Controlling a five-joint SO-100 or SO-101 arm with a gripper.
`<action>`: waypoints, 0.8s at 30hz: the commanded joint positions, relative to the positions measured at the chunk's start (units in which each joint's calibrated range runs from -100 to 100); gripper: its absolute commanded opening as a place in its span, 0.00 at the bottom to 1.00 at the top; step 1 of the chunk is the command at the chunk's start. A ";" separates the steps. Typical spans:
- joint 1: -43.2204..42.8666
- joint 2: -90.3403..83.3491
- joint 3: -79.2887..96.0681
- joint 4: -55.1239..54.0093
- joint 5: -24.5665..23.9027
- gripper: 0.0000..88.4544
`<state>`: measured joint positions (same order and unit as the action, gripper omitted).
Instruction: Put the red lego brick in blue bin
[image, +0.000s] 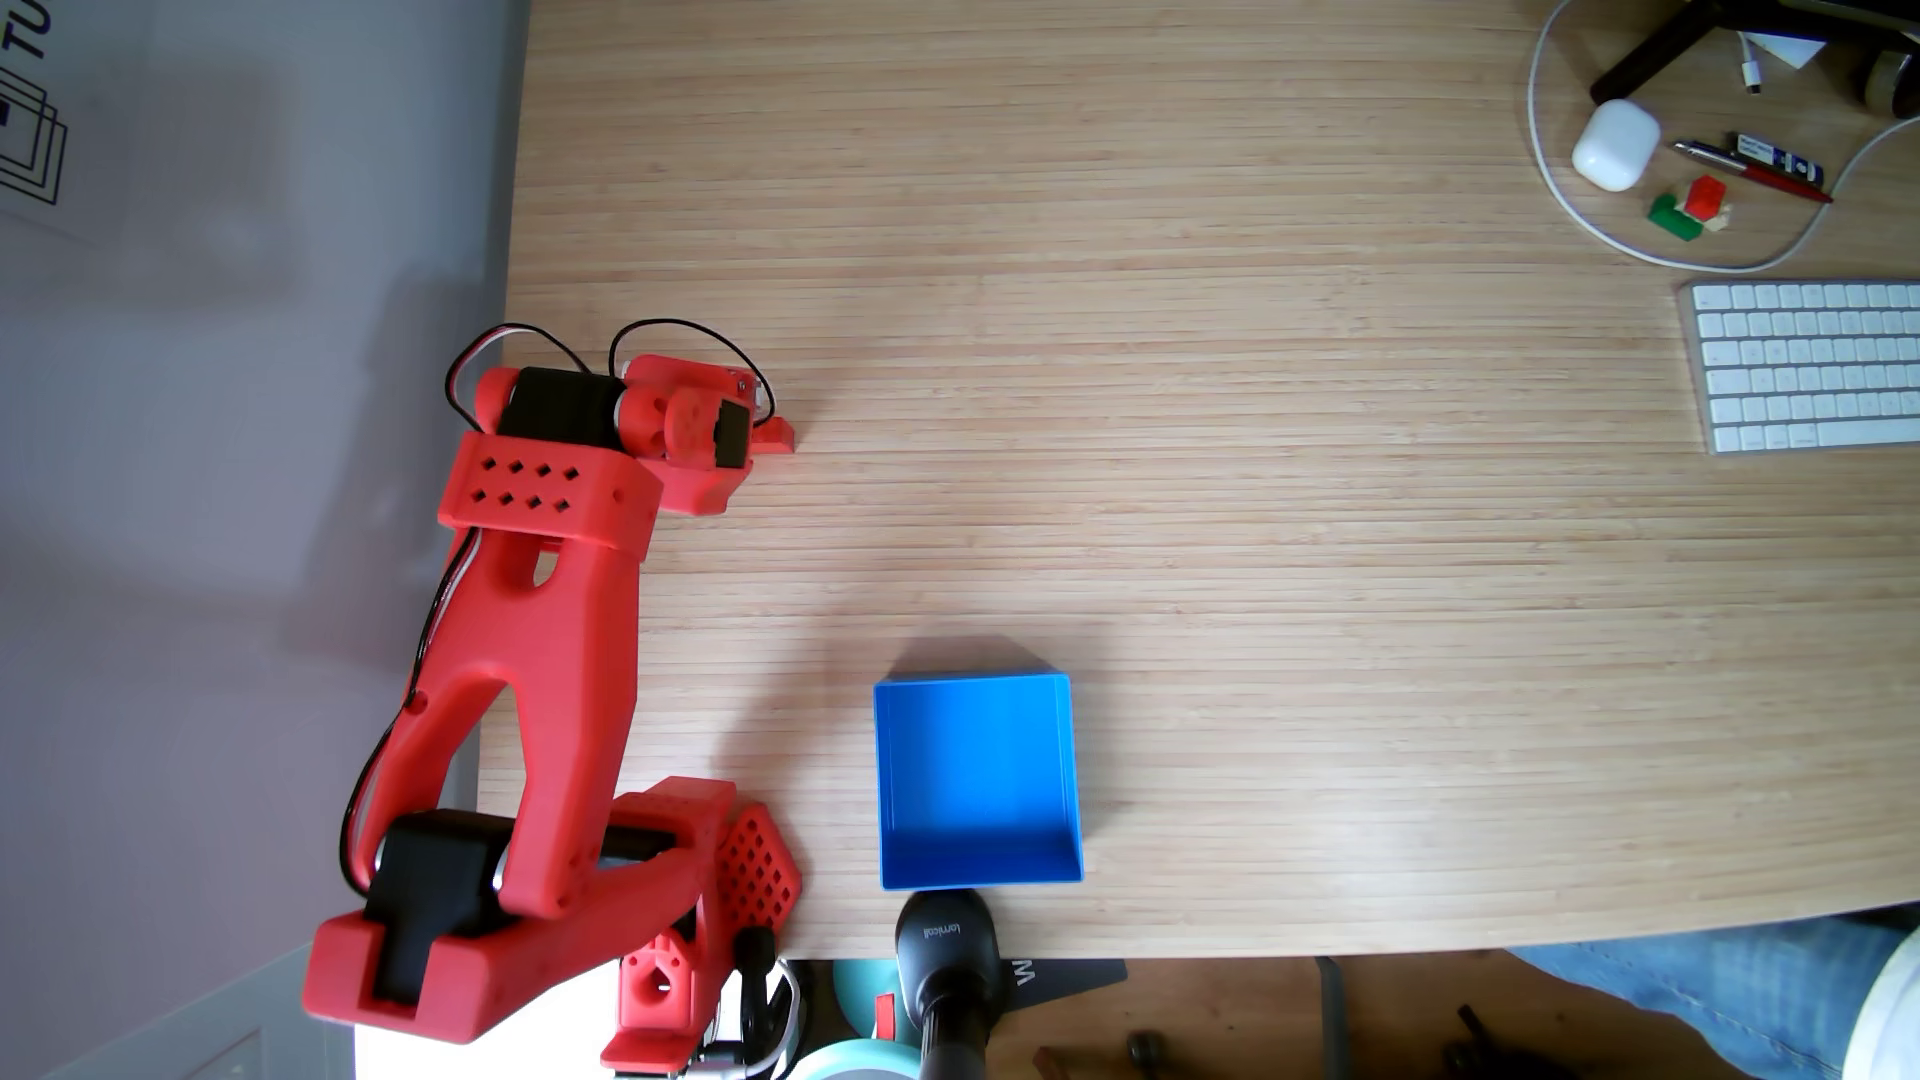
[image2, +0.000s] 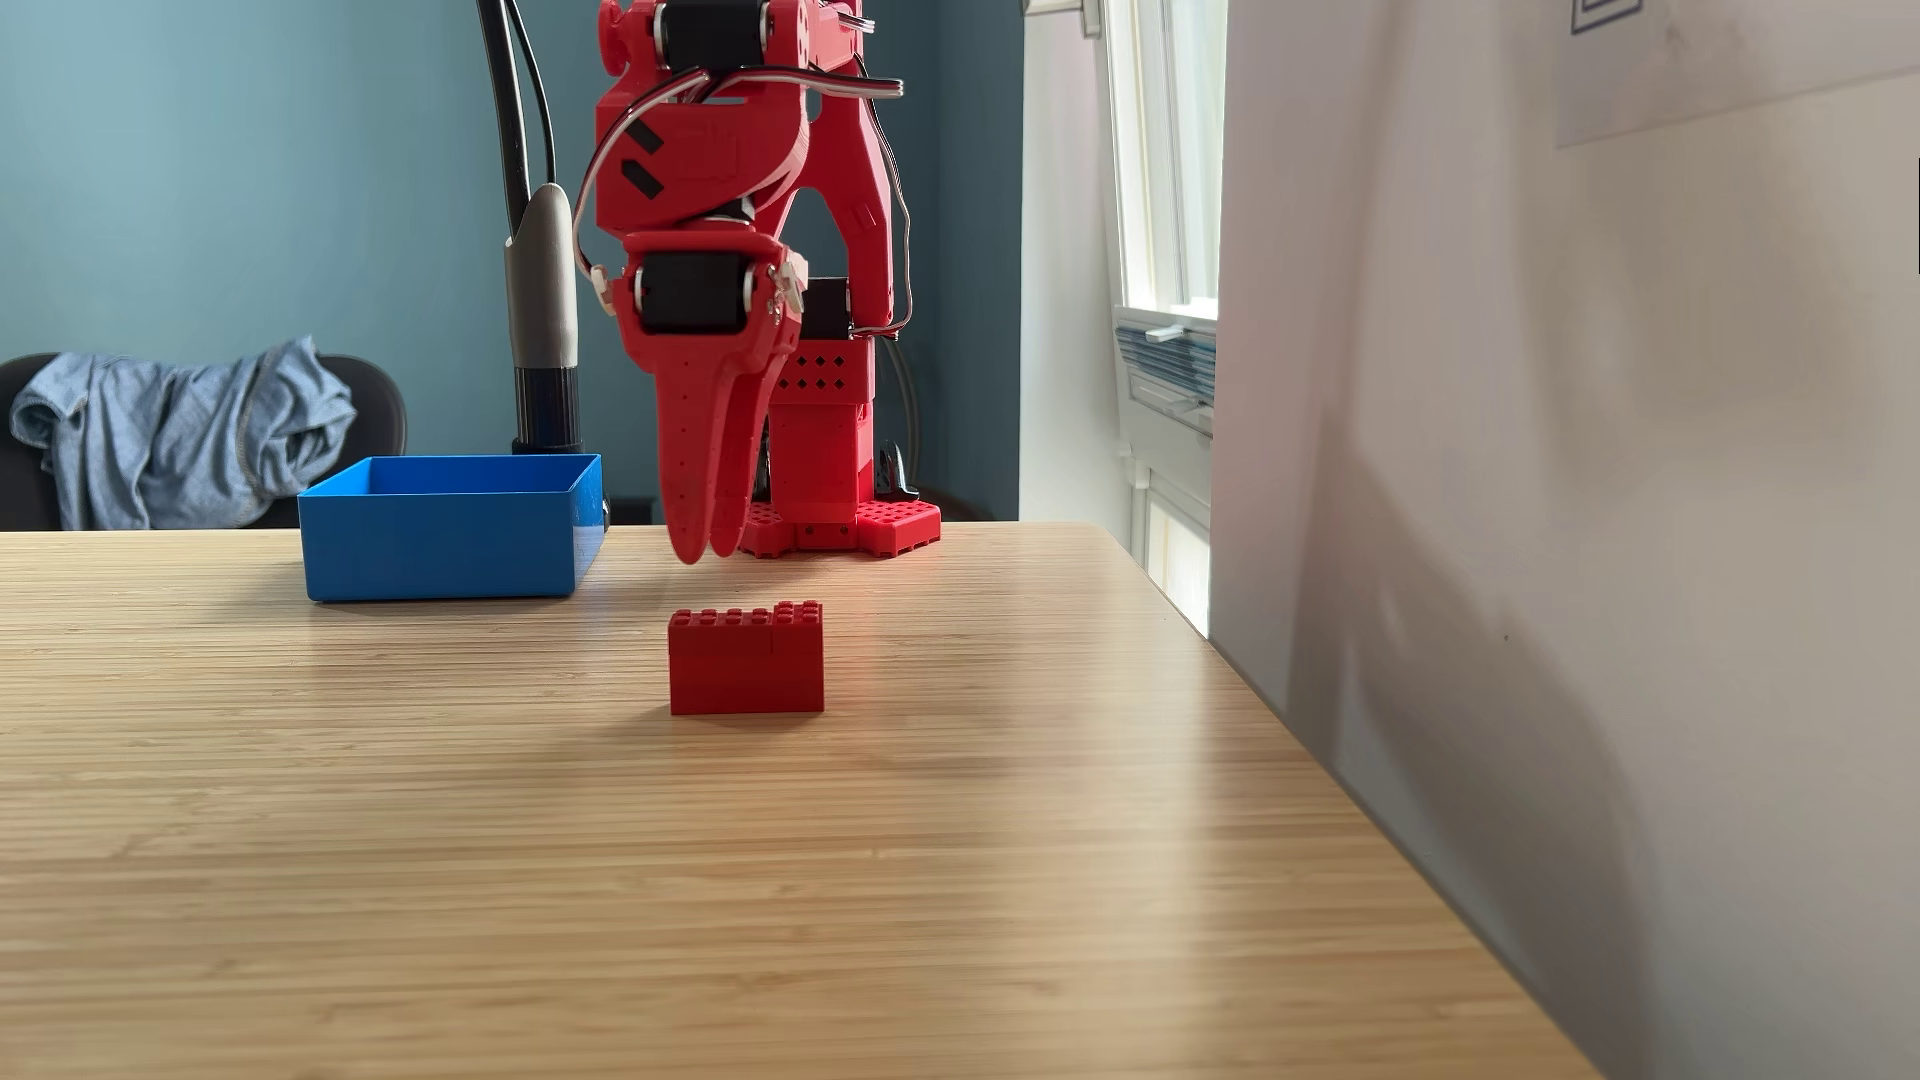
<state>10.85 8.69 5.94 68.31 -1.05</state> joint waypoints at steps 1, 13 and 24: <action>0.15 1.00 -5.85 0.18 0.59 0.24; -0.36 9.12 -8.57 0.18 0.59 0.21; -0.57 14.50 -11.93 0.10 0.29 0.18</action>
<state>10.85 23.65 -2.27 68.31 -0.56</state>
